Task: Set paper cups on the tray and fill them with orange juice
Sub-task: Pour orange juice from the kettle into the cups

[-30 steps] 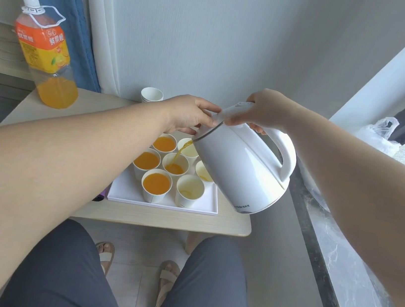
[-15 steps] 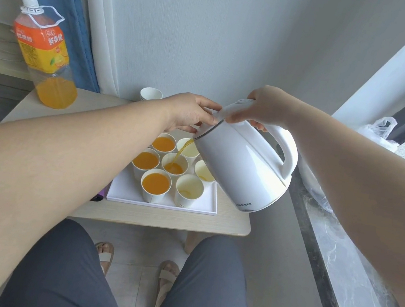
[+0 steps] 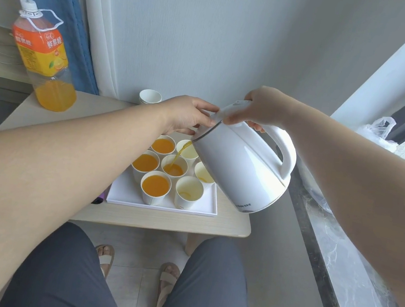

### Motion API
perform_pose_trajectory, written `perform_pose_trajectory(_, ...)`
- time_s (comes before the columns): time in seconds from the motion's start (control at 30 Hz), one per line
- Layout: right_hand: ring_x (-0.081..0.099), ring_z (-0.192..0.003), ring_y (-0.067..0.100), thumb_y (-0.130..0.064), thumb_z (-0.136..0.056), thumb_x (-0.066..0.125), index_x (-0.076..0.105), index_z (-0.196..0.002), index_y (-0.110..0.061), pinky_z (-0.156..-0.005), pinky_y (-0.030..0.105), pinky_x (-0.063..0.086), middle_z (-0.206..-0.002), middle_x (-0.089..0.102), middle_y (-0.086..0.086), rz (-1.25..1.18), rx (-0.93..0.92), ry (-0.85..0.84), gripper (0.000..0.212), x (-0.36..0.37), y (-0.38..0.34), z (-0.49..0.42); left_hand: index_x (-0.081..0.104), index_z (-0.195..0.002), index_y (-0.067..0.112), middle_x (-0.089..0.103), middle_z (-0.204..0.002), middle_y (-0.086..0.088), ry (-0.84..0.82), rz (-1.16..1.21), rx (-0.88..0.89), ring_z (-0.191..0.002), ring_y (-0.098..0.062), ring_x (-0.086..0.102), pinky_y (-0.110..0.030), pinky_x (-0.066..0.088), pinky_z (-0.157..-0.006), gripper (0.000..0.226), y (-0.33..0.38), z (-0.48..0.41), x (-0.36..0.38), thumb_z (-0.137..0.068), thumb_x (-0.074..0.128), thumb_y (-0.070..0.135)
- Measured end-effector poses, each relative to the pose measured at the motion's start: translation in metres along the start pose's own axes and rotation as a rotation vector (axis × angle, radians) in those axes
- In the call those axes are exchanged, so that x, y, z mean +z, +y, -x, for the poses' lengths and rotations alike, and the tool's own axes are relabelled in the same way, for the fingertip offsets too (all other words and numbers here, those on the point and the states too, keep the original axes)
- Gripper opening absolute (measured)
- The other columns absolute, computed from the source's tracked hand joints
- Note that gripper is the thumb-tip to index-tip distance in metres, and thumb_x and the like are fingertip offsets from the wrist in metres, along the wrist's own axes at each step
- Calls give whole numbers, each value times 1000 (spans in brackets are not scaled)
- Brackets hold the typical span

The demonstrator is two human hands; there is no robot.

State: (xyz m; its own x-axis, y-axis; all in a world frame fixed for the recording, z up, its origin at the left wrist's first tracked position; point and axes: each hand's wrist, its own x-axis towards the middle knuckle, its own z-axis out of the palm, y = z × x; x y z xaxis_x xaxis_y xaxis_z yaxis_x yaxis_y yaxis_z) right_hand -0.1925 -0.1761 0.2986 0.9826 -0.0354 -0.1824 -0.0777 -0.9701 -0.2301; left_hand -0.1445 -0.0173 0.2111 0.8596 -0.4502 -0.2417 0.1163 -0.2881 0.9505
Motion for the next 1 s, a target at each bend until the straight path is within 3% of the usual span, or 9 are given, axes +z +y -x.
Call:
perform_pose_trajectory(0.33, 48, -48, 15, -44, -73, 73, 49, -64, -14, -50, 25, 33, -52, 54, 0, 28, -6, -8, 39, -2, -5, 0, 59, -127, 25, 62, -127, -2, 11, 26, -4, -117, -20, 58, -33, 47, -97, 43, -1, -2, -2, -88, 67, 11)
perform_pose_trajectory(1.0, 48, -49, 16, -47, -71, 73, 51, -64, -14, -51, 27, 33, -52, 55, 0, 46, -8, -4, 40, -2, -7, -4, 59, -128, 24, 60, -129, -3, 2, 21, 5, -116, -20, 58, -31, 48, -93, 43, -3, -4, -5, -88, 67, 11)
